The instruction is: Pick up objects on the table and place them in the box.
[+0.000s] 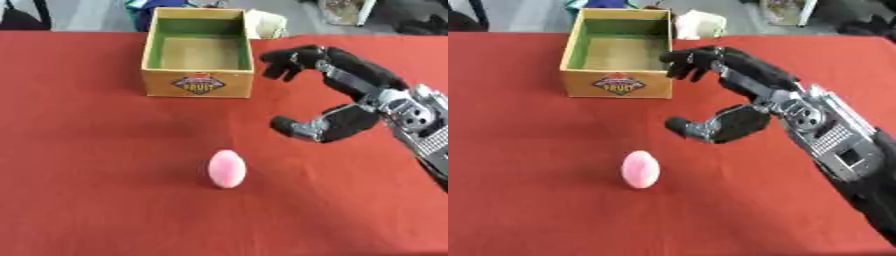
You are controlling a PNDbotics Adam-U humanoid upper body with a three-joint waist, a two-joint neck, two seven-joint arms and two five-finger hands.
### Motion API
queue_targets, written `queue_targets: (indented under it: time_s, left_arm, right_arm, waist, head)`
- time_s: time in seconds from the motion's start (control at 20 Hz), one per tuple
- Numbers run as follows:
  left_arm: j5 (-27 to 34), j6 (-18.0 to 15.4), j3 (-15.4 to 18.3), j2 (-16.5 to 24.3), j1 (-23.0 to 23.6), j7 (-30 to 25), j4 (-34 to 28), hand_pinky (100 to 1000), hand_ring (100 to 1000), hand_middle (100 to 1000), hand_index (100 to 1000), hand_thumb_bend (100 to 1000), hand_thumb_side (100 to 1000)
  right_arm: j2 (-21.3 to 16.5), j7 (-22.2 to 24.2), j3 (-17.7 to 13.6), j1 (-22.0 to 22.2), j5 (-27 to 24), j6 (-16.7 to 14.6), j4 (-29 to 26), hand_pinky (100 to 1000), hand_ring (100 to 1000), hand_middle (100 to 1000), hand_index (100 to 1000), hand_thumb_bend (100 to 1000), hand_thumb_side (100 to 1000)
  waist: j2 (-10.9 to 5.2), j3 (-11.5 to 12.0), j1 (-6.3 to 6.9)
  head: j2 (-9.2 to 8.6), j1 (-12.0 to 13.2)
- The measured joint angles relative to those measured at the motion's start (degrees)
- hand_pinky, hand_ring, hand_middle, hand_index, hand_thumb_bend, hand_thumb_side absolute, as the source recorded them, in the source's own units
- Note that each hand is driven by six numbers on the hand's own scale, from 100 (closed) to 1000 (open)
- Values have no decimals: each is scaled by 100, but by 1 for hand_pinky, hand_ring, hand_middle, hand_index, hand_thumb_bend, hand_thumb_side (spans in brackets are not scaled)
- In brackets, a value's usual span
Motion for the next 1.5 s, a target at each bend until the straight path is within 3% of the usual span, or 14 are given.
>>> queue_targets:
  time_s: [0.35,0.4,0.75,1.1,1.5]
  left_arm:
    - [8,10,-10,1,5,-32,0,484,480,362,521,100,679]
    - [9,9,-16,1,5,-34,0,484,480,362,520,100,679]
    - [32,27,-34,1,6,-87,0,485,481,362,519,100,679]
    - [43,20,-37,1,6,-118,0,485,481,362,519,100,679]
    - [55,20,-56,0,7,-122,0,486,481,361,517,100,679]
  right_arm:
    - [-334,747,324,-203,175,311,-1,727,794,790,1000,422,494]
    - [-351,808,355,-219,194,344,-1,734,804,798,1000,463,444]
    - [-422,1401,922,-492,466,712,-2,740,810,801,1000,439,463]
    - [-301,1694,1279,-709,687,1012,-2,737,813,786,994,439,477]
    - [40,1740,1411,-782,1069,1403,-2,735,810,763,974,437,490]
  waist:
    - [-23,32,-27]
    - [-23,32,-26]
    - [-11,73,-32]
    - [4,106,-37]
    - [29,121,-42]
  head:
    - [0,-34]
    - [0,-40]
    - [0,-95]
    - [1,-105]
    - [2,-134]
